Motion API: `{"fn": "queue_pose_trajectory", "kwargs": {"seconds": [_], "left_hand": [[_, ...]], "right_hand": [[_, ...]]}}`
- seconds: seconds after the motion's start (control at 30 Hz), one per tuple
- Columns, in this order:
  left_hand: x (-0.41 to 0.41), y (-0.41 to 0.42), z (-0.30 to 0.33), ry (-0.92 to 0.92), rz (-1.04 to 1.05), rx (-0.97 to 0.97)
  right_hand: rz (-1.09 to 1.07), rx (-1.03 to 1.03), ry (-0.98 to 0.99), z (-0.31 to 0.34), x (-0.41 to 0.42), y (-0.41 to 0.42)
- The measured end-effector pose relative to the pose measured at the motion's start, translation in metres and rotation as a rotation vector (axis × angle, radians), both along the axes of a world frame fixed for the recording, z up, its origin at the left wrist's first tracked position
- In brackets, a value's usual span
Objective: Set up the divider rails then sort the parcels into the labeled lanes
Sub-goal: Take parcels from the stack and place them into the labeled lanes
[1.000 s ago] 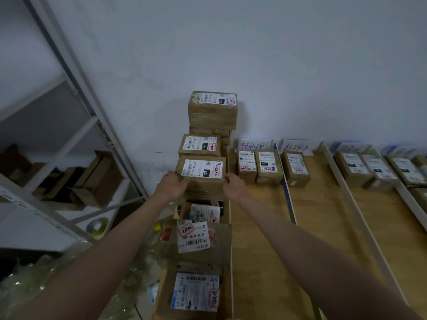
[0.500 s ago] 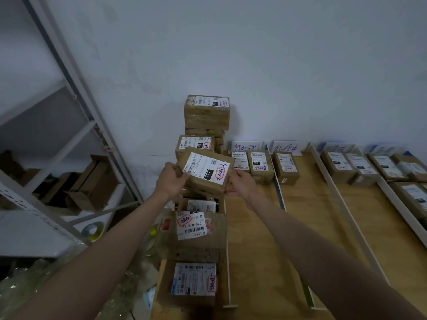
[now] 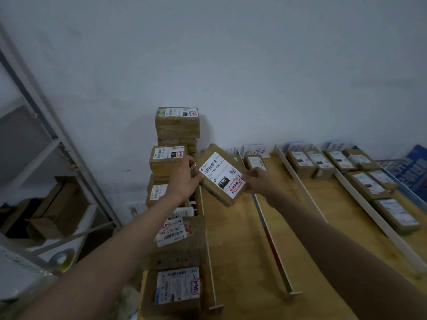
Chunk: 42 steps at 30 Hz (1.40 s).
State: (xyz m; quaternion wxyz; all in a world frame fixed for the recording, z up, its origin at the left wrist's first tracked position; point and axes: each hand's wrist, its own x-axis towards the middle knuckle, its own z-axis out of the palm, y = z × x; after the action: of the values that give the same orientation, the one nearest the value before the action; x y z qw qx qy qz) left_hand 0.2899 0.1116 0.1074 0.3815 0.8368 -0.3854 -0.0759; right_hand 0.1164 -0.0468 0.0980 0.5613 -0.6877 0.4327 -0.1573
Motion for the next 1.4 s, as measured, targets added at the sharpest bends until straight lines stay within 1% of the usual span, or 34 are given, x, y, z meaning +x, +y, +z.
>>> {"fn": "queue_pose_trajectory", "kwargs": {"seconds": [0.13, 0.23, 0.33, 0.5, 0.6, 0.77, 0.93, 1.07, 1.17, 1.4], "left_hand": [[-0.016, -0.016, -0.002, -0.01, -0.11, 0.046], [-0.029, -0.026, -0.002, -0.024, -0.189, 0.113], [-0.043, -0.034, -0.007, -0.094, -0.243, 0.242], [-0.081, -0.04, -0.018, -0.175, -0.323, 0.427], [-0.103, -0.04, -0.03, -0.269, -0.386, 0.508], [-0.138, -0.046, -0.044, -0.379, -0.448, 0.613], [-0.171, -0.062, -0.046, -0.493, -0.495, 0.633], [-0.199, -0.078, -0.054, -0.549, -0.5, 0.645], [-0.219, -0.093, -0.06, -0.566, -0.497, 0.66], [-0.292, -0.149, -0.077, -0.512, -0.442, 0.669]], "right_hand": [[0.048, -0.068, 0.082, -0.001, -0.04, -0.007], [0.06, -0.043, 0.086, -0.004, -0.067, -0.003], [-0.05, -0.054, 0.116, -0.015, -0.087, 0.0], [-0.221, -0.091, 0.305, -0.039, -0.125, 0.009], [-0.297, -0.028, 0.373, -0.054, -0.151, 0.019], [-0.415, 0.096, 0.304, -0.074, -0.202, 0.023], [-0.479, 0.07, 0.303, -0.08, -0.243, 0.012], [-0.512, 0.073, 0.29, -0.086, -0.273, -0.005], [-0.51, 0.088, 0.281, -0.092, -0.291, -0.019], [-0.437, 0.091, 0.241, -0.1, -0.357, -0.089]]}}
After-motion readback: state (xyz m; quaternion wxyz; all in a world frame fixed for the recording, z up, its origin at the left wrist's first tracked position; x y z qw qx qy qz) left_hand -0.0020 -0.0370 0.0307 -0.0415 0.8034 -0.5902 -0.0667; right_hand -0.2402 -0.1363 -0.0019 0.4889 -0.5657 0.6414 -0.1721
